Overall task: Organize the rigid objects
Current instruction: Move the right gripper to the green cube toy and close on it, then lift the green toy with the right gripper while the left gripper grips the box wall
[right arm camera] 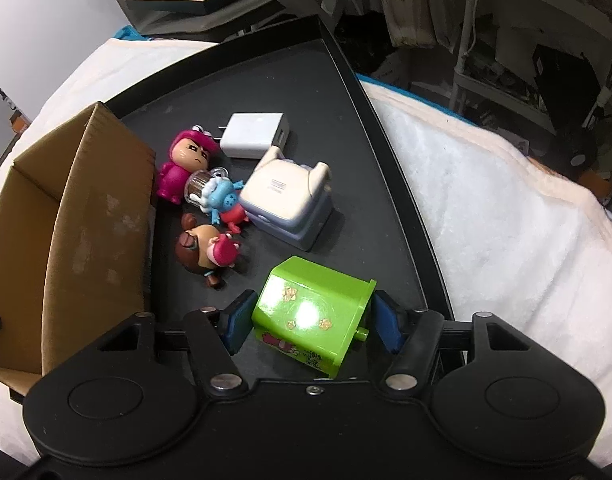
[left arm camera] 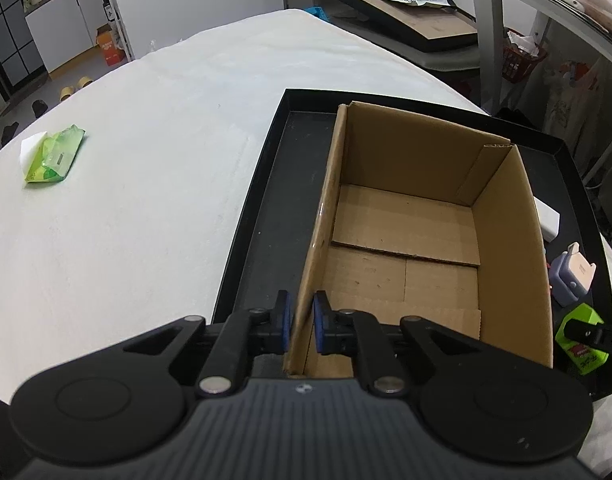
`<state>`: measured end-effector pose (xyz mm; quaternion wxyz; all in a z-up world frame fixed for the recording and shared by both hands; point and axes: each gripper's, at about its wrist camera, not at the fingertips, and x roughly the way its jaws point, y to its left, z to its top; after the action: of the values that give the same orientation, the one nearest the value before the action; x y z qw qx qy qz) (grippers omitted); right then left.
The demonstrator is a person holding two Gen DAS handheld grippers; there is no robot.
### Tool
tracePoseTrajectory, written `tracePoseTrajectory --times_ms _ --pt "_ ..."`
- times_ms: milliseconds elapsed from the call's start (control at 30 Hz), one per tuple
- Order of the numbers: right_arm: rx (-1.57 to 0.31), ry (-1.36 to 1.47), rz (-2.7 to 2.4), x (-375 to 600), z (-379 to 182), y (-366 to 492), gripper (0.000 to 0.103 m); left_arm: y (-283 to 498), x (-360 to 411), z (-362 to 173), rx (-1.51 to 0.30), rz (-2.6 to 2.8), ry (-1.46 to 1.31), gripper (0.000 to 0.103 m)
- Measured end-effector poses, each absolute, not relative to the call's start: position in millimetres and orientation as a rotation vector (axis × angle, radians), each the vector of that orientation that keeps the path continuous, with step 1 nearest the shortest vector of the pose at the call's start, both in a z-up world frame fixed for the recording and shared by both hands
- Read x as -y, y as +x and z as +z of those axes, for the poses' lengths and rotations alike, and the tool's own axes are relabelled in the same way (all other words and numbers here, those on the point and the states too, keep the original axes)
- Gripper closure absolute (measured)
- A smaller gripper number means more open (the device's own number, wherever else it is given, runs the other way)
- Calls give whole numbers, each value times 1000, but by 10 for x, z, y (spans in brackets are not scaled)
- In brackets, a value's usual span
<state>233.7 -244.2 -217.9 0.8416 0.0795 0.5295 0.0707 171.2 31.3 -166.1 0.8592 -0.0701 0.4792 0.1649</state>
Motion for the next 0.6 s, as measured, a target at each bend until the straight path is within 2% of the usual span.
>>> tracePoseTrajectory --times_ms 600 --pt "-970 97 187 2193 -1660 2240 43 1668 -535 -1741 -982 256 -257 92"
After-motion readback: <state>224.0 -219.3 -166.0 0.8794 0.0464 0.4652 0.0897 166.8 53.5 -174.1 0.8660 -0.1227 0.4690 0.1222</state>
